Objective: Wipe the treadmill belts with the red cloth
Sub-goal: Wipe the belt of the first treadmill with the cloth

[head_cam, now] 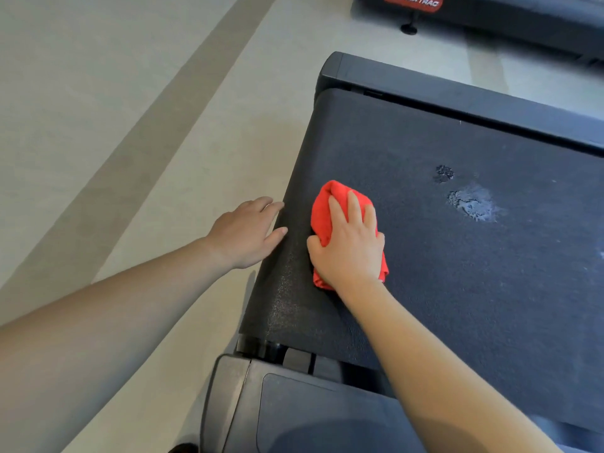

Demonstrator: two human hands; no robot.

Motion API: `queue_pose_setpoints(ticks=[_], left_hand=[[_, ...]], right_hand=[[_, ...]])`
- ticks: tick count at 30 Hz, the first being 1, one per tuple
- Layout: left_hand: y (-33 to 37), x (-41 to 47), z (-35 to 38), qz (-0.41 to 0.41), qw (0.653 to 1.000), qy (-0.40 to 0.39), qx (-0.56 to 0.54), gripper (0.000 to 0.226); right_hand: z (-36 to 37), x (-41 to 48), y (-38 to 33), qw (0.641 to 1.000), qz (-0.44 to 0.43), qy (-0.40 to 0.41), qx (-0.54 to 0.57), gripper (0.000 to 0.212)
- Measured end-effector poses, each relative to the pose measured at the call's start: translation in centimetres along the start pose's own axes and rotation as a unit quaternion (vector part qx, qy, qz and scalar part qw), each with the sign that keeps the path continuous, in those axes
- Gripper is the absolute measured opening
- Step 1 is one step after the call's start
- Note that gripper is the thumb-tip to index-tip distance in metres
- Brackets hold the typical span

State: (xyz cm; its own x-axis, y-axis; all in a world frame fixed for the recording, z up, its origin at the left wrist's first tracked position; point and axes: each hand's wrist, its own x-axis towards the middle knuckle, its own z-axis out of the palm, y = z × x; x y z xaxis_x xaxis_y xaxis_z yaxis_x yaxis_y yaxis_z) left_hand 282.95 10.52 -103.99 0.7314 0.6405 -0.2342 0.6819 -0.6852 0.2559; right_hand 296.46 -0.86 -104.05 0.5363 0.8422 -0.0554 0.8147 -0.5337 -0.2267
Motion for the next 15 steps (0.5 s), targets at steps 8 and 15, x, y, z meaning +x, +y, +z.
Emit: queue_pose_setpoints(ticks=[8, 15], left_hand=[[2.2, 4.0, 0.8, -0.024, 0.993, 0.083, -0.074, 0.057], [3.7, 9.1, 0.5, -0.021, 0.986, 0.116, -0.119, 0.056]], right_hand=[[0.6, 2.2, 2.3, 0.999, -0.001, 0.028, 0.021, 0.067], [-0.3, 8.4, 5.0, 0.998, 0.016, 0.059, 0.027, 0.065]])
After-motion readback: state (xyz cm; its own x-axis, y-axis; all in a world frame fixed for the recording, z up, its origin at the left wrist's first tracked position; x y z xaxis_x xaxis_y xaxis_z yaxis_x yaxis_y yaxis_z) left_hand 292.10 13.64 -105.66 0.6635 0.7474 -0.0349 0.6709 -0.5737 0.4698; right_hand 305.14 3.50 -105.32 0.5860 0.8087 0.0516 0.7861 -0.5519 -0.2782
